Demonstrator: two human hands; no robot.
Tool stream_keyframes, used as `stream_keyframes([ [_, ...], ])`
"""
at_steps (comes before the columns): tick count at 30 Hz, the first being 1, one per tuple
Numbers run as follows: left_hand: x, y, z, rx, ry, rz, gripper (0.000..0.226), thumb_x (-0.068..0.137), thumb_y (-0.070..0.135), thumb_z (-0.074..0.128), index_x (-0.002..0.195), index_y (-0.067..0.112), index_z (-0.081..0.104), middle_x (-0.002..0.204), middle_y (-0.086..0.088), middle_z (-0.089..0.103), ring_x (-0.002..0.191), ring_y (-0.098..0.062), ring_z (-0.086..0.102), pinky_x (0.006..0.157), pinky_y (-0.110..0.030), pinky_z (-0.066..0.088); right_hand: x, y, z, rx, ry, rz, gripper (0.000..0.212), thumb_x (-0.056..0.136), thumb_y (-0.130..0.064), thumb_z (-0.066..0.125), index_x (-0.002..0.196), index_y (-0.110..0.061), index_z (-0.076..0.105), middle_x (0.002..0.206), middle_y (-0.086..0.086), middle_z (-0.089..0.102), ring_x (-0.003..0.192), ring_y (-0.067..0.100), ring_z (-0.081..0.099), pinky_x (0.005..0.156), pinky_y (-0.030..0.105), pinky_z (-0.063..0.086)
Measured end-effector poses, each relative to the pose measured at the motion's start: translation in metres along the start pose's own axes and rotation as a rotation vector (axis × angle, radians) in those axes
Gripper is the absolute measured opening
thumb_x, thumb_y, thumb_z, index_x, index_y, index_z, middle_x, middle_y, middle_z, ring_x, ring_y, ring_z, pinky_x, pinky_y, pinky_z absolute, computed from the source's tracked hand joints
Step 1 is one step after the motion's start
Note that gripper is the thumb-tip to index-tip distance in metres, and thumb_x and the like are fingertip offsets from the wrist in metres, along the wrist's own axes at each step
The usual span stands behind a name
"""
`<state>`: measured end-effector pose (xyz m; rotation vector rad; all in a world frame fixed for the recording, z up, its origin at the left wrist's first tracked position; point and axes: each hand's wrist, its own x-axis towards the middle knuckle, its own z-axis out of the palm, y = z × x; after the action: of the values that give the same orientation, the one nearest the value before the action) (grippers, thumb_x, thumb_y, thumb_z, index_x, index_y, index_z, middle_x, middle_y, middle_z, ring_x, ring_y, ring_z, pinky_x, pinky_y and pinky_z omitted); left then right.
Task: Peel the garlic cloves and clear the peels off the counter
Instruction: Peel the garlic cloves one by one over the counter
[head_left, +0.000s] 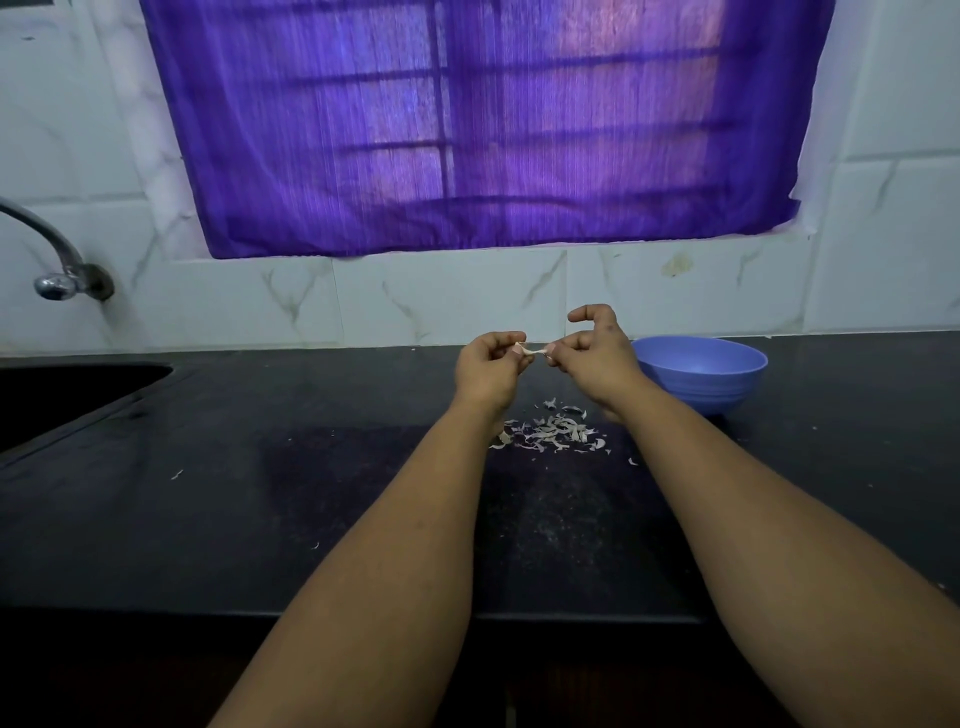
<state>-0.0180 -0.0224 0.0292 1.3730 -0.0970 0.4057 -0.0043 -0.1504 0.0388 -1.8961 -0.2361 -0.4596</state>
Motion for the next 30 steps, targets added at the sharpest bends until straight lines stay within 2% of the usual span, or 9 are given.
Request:
stream_keyframes([
  [5,0.004,-0.002,-0.006,0.091,0.078,-0.021,0.012,0.094,0.001,0.054,0.087,0.009,0.061,0.080,-0.005,0.063,0.075,-0.012,0.063,0.084,-0.026,0.053,-0.001,-0.004,-0.005,0.002,0.043,0.032,0.022,0.085,-0.012,0.065,0.099,-0.024,0.054,0.076,0.000,0.070,0.084,0.019,0.068,0.080,0.036,0.055],
  [8,0.005,-0.004,-0.007,0.133,0.103,-0.048,0.014,0.093,0.006,0.058,0.080,0.012,0.059,0.079,-0.003,0.063,0.069,-0.010,0.063,0.082,-0.028,0.054,-0.003,-0.006,-0.010,-0.188,0.026,0.028,0.014,0.084,-0.007,0.059,0.081,-0.018,0.068,0.073,0.000,0.071,0.076,0.014,0.068,0.072,0.028,0.054],
  [12,0.001,-0.002,-0.004,0.123,0.076,-0.038,0.014,0.094,0.009,0.059,0.080,0.011,0.058,0.076,-0.003,0.062,0.067,-0.009,0.062,0.073,-0.021,0.053,-0.006,-0.003,-0.011,-0.329,-0.087,0.010,0.016,0.086,-0.005,0.060,0.079,-0.010,0.073,0.068,-0.001,0.071,0.071,0.012,0.071,0.075,0.031,0.059],
  [15,-0.001,0.000,-0.004,0.073,0.057,-0.034,0.016,0.093,0.007,0.060,0.077,0.009,0.057,0.074,-0.006,0.060,0.064,-0.011,0.060,0.066,-0.017,0.054,-0.007,-0.002,-0.011,-0.305,-0.110,0.010,0.012,0.079,-0.002,0.069,0.069,-0.008,0.073,0.062,0.004,0.071,0.060,0.012,0.071,0.069,0.033,0.061],
  [19,-0.004,0.002,-0.005,0.058,0.037,-0.041,0.016,0.088,0.000,0.065,0.075,0.007,0.059,0.079,-0.010,0.062,0.071,-0.014,0.062,0.066,-0.018,0.057,-0.009,-0.007,-0.014,-0.317,-0.074,-0.016,0.006,0.075,-0.011,0.079,0.073,-0.012,0.074,0.060,-0.003,0.067,0.053,0.004,0.061,0.052,0.012,0.047],
  [21,-0.004,0.001,-0.006,0.060,0.027,-0.047,0.016,0.085,-0.004,0.067,0.075,0.006,0.059,0.079,-0.010,0.062,0.074,-0.017,0.064,0.069,-0.020,0.058,-0.009,-0.006,-0.014,-0.333,-0.098,-0.026,0.006,0.080,-0.013,0.076,0.086,-0.016,0.075,0.072,-0.004,0.067,0.065,0.005,0.059,0.057,0.012,0.044],
  [24,-0.005,0.003,-0.005,0.054,0.026,-0.051,0.017,0.082,-0.006,0.069,0.073,0.005,0.059,0.077,-0.011,0.062,0.072,-0.017,0.065,0.069,-0.021,0.058,-0.008,-0.004,-0.011,-0.265,-0.151,-0.039,0.018,0.089,-0.011,0.065,0.104,-0.019,0.072,0.094,-0.001,0.069,0.089,0.011,0.062,0.079,0.024,0.050],
  [26,-0.005,0.004,-0.006,0.032,0.017,-0.050,0.017,0.082,-0.006,0.069,0.073,0.005,0.058,0.076,-0.011,0.062,0.071,-0.017,0.064,0.068,-0.021,0.058,-0.007,-0.003,-0.008,-0.179,-0.187,-0.090,0.023,0.091,-0.013,0.064,0.113,-0.017,0.068,0.104,-0.002,0.068,0.099,0.010,0.061,0.088,0.024,0.048],
  [30,-0.007,0.005,-0.006,-0.010,-0.007,-0.064,0.015,0.084,-0.005,0.067,0.075,0.003,0.058,0.077,-0.012,0.062,0.071,-0.017,0.063,0.065,-0.018,0.057,-0.003,-0.001,-0.005,-0.049,-0.121,-0.090,0.028,0.087,-0.020,0.070,0.115,-0.019,0.064,0.102,-0.006,0.068,0.095,0.009,0.065,0.094,0.031,0.052],
])
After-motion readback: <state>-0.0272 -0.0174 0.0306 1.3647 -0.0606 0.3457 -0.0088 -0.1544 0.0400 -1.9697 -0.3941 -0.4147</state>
